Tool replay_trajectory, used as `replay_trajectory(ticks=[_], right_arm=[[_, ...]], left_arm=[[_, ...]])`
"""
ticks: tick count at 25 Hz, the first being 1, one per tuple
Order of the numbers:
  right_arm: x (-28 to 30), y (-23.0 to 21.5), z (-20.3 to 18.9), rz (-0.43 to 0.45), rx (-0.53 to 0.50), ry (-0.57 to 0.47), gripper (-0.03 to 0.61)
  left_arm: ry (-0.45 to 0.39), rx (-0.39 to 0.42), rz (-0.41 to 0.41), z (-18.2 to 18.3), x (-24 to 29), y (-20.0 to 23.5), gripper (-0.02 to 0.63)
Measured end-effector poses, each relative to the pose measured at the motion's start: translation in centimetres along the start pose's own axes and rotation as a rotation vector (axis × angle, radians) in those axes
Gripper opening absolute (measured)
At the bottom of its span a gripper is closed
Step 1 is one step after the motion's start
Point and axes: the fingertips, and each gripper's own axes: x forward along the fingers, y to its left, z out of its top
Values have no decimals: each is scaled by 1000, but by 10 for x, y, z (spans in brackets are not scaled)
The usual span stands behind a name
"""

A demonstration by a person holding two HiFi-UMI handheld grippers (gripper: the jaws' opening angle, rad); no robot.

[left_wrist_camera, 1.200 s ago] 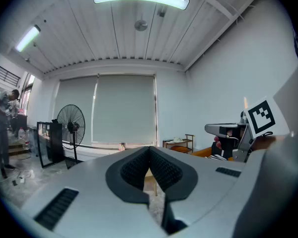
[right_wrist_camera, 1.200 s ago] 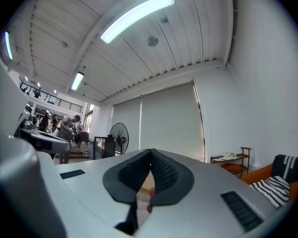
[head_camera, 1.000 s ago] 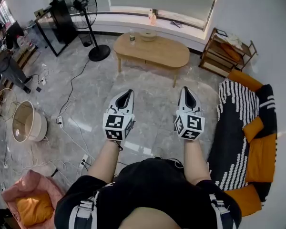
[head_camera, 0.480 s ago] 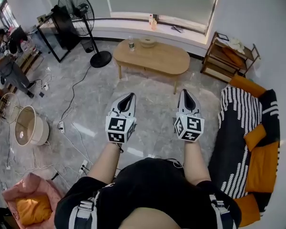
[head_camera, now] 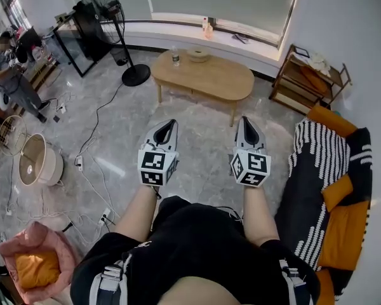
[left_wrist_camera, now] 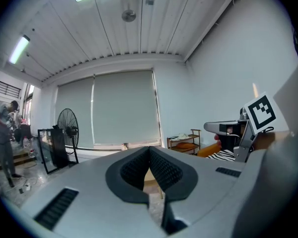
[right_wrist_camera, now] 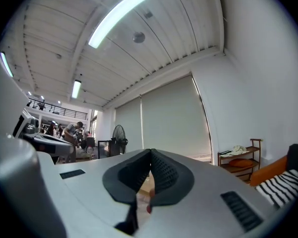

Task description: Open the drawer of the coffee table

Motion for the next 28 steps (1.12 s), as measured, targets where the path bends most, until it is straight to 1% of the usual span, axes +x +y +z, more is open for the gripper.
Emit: replay_trajectory(ticks=[7, 10, 14, 17, 20, 23, 28], right_arm=[[5, -29, -5, -8, -8, 1, 14], [10, -32, -7, -6, -10, -5, 14], [21, -32, -11, -12, -69, -12, 14], [35, -43, -17, -33, -95, -4, 14], [60, -56, -22, -36, -98, 11, 15], [94, -70, -27, -34, -78, 31, 14], [175, -88, -43, -14, -67, 55, 14]], left_arm=[[0, 14, 7, 0, 21, -15, 20], [-6, 18, 3, -4, 28, -16, 20], [-12, 14, -8, -11, 41, -12, 20], [-15, 14, -24, -13, 61, -10, 20], [-10, 13, -36, -13, 93, -5, 21], [9, 10, -40, -14, 129, 3, 20], [40, 15, -38, -23, 205, 32, 20]])
